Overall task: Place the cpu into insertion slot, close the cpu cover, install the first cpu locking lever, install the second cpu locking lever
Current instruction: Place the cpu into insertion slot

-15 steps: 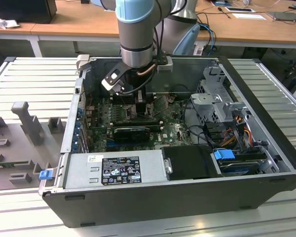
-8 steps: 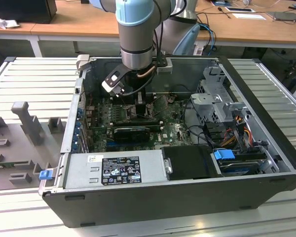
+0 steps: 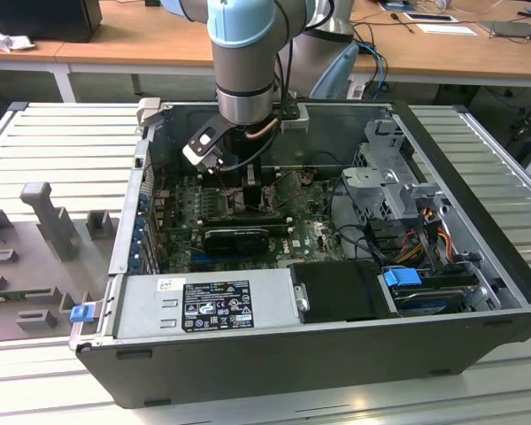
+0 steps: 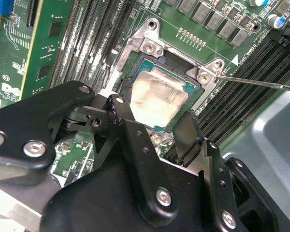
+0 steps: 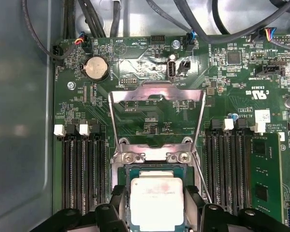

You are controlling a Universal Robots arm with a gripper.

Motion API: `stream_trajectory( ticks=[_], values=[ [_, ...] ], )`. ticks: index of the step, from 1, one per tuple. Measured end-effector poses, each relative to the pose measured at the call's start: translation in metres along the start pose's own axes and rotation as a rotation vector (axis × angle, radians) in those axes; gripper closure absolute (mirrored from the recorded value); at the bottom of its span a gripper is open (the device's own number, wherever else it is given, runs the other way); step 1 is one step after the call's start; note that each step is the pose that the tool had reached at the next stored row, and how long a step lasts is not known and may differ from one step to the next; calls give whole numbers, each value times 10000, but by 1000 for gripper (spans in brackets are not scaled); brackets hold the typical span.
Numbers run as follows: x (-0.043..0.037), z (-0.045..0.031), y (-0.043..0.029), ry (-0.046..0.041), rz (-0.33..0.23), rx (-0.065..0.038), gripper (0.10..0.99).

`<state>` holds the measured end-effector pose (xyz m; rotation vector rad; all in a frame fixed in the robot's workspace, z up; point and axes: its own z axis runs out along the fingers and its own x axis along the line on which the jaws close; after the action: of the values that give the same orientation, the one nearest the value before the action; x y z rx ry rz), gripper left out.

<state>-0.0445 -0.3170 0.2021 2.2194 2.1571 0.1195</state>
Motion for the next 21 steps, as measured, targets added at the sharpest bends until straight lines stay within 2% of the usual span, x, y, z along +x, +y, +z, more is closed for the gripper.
stream_trajectory(
  ticks=[4, 11, 12, 13, 14, 15, 16, 17, 19, 21],
  values=[
    [1, -10, 0, 0, 4, 0, 482],
    [3, -93, 8, -4, 3, 0, 498],
    [4, -97, 8, -2, 3, -2, 561],
    [3, -100, 8, -4, 2, -1, 686],
    [3, -101, 8, -4, 2, -1, 686],
    [3, -103, 8, -5, 3, 0, 745],
    [3, -104, 9, -4, 3, -1, 867],
    [3, -106, 9, -5, 3, 0, 933],
    [4, -114, 9, -5, 3, 0, 933],
    [4, -119, 10, -4, 3, -1, 984]
  ],
)
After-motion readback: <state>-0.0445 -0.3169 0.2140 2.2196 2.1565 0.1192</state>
